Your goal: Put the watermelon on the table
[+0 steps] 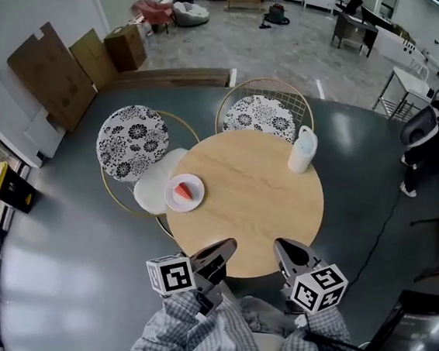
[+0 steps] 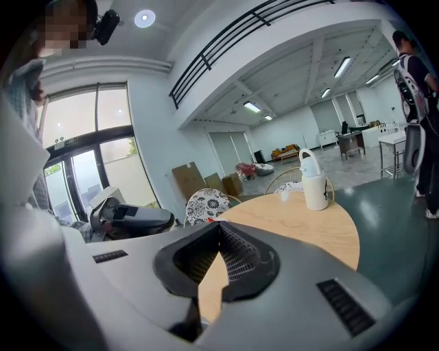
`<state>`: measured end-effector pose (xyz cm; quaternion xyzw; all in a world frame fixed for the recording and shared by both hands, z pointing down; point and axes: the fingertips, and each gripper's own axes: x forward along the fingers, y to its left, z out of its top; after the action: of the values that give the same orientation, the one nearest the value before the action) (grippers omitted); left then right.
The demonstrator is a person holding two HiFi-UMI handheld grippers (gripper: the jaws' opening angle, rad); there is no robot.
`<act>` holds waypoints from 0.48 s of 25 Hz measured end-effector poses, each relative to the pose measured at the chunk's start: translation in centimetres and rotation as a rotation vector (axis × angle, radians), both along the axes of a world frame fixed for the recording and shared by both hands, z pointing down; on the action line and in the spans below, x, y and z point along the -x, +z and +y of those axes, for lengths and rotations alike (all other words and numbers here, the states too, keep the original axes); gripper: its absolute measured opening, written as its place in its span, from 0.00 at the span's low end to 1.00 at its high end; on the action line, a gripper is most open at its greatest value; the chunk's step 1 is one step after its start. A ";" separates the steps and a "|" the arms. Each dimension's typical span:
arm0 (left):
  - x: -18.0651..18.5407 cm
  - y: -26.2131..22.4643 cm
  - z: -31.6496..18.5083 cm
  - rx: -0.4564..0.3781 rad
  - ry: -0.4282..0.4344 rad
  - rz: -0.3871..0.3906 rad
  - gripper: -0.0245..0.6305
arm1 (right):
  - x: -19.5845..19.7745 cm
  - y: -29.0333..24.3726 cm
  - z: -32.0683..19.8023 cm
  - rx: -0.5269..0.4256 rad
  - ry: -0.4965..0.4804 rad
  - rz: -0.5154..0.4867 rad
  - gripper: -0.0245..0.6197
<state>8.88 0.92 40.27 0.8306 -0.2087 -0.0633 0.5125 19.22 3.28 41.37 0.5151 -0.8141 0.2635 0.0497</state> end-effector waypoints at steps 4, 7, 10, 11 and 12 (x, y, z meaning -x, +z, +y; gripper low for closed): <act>-0.8 -1.4 0.2 -0.102 -0.009 -0.051 0.05 | -0.4 -0.9 0.6 -0.028 0.015 -0.008 0.05; -1.2 -2.0 0.2 -0.172 -0.025 -0.091 0.05 | -0.3 -1.6 1.2 -0.052 0.007 -0.007 0.05; -1.6 -2.2 0.4 -0.229 -0.026 -0.115 0.05 | -0.2 -1.8 1.9 -0.076 -0.003 0.013 0.05; -1.8 -2.2 0.5 -0.246 -0.020 -0.128 0.05 | -0.2 -1.9 2.1 -0.080 -0.001 0.015 0.05; -2.0 -2.2 0.7 -0.264 -0.010 -0.145 0.05 | -0.2 -2.2 2.2 -0.082 0.003 0.013 0.05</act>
<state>10.87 1.65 38.04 0.8921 -0.2390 -0.0324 0.3820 19.40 5.53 39.16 0.5198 -0.8231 0.2264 0.0335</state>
